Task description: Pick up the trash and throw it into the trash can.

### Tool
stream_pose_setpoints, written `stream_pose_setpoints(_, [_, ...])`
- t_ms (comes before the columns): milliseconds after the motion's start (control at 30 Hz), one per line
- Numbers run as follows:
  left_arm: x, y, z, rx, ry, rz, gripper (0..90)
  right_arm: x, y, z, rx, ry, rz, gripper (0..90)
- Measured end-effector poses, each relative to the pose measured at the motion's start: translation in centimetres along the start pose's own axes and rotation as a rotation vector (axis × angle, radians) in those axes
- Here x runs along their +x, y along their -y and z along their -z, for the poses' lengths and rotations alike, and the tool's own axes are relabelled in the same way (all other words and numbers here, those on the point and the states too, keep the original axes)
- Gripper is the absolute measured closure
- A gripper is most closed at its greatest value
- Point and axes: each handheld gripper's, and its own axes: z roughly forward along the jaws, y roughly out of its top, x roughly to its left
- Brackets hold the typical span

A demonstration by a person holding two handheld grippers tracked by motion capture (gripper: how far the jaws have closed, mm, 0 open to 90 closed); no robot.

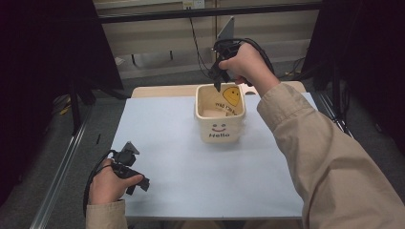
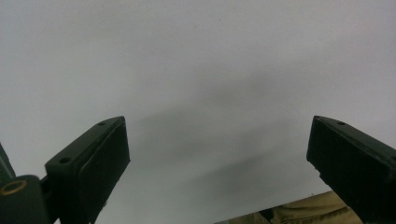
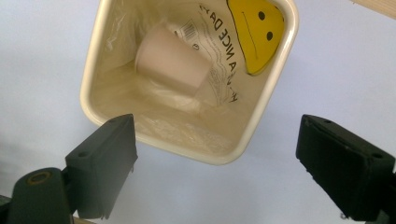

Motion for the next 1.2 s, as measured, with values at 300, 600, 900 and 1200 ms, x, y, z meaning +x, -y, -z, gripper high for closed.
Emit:
stream_pose_setpoints(300, [-0.2, 0.0, 0.0, 0.002, 0.006, 0.005, 5.7, -0.6, 0.5, 2.4, -0.013, -0.003, -0.003, 12.5])
stream_pose_setpoints(600, [0.0, -0.1, 0.0, 0.01, -0.002, -0.017, 5.7, -1.6, 1.0, 7.3, -0.06, 0.008, -0.008, 11.3])
stream_pose_setpoints(900, [-0.1, -0.1, 0.0, 0.013, 0.004, -0.015, 5.4, -2.2, 1.6, 8.2, -0.061, 0.008, -0.01, 11.0])
stream_pose_setpoints(1200, [0.3, 0.1, 0.1, 0.0, 0.011, -0.003, 5.0, -3.7, 4.0, 7.4, -0.069, 0.006, 0.002, 9.8])
